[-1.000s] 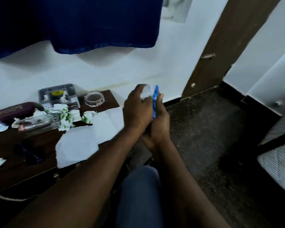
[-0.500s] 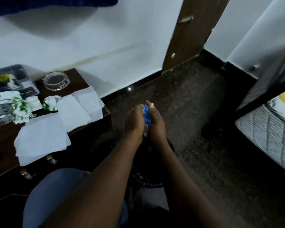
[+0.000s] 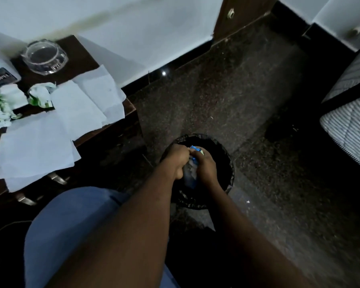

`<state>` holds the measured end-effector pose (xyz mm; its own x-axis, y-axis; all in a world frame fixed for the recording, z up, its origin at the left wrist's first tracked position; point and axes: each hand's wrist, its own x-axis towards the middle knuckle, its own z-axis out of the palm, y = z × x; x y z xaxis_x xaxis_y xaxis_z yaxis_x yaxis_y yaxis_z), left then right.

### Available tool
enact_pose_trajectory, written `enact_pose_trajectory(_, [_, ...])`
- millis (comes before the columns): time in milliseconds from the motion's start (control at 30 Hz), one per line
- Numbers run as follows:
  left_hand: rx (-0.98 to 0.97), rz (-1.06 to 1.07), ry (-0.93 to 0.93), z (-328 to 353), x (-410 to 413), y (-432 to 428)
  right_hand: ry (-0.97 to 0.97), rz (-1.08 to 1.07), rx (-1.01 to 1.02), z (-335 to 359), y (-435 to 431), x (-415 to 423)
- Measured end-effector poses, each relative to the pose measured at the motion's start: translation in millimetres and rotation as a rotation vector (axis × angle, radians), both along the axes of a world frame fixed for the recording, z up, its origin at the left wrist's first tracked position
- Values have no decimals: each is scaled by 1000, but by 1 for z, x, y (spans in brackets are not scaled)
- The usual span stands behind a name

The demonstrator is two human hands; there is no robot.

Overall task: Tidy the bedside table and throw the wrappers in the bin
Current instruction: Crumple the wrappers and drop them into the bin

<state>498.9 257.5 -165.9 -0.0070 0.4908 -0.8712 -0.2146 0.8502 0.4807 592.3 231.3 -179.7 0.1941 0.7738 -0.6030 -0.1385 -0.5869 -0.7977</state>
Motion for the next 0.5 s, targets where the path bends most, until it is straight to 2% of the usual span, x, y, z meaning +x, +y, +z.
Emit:
enact_pose_trajectory(100, [-11, -58, 62, -7, 10, 0, -74, -16, -62, -21, -1, 9])
enact_pose_trajectory(233, [42, -214, 191, -13, 24, -1, -302, -38, -118, -36, 3, 14])
enact_pose_trajectory(333, [50, -326, 265, -18, 29, 2, -373, -65, -127, -42, 10, 18])
enact_pose_trajectory(500, [26, -178, 318, -34, 23, 12, -418, -11, -166, -63, 27, 18])
